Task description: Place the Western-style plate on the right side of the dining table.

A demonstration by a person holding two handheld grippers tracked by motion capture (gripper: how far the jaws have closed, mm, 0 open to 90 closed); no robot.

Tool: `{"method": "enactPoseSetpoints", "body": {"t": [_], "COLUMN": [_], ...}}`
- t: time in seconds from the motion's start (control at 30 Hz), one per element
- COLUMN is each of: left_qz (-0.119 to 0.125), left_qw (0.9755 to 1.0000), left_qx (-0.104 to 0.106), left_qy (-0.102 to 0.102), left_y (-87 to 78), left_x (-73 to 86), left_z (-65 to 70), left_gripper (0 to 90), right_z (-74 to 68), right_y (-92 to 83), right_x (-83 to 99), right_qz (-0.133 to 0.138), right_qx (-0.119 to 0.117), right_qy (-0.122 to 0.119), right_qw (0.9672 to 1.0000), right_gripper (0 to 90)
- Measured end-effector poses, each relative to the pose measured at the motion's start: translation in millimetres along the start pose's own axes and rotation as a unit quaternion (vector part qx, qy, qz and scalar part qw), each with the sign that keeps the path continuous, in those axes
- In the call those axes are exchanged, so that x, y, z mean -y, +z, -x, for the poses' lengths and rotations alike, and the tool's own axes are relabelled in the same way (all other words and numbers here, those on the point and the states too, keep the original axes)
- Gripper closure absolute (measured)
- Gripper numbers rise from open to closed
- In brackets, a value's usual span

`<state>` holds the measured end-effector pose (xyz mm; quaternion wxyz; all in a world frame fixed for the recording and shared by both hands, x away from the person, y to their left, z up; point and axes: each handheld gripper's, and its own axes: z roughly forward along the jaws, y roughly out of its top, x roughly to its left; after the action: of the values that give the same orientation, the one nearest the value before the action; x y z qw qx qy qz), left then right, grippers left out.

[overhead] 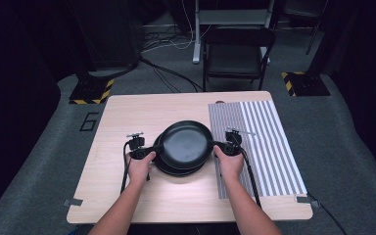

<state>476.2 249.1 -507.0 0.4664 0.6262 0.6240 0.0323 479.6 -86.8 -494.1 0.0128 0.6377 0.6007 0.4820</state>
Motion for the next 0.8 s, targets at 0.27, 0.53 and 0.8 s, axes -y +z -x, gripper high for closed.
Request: {"method": "enactPoseSetpoints", "body": {"t": [0.27,0.53,0.8], "left_qz": [0.000,0.001,0.006], "left_qw": [1.0000,1.0000,0.9999], "left_qx": [-0.004,0.004,0.005], "left_qy": [0.000,0.006,0.008], "left_y": [-1.8,-1.8,-1.9], "left_x": [2.5,2.6,4.4], "left_z": [1.3,-0.3,0.3], "left_gripper": [73.6,73.0,71.2], "right_z": [3.9,-4.9,-9.7], "right_y": [-12.1,-22.0,-21.9], "right_x": [21.7,35.1,40.1], "right_qz": [0.001,0.004,0.001], "right_qx": [-0.020,-0.021,-0.005], "right_qy": [0.013,0.008,0.028], "right_qw": [0.9997,0.9997,0.9996], "right_gripper": [66.0,69.5,72.2]}}
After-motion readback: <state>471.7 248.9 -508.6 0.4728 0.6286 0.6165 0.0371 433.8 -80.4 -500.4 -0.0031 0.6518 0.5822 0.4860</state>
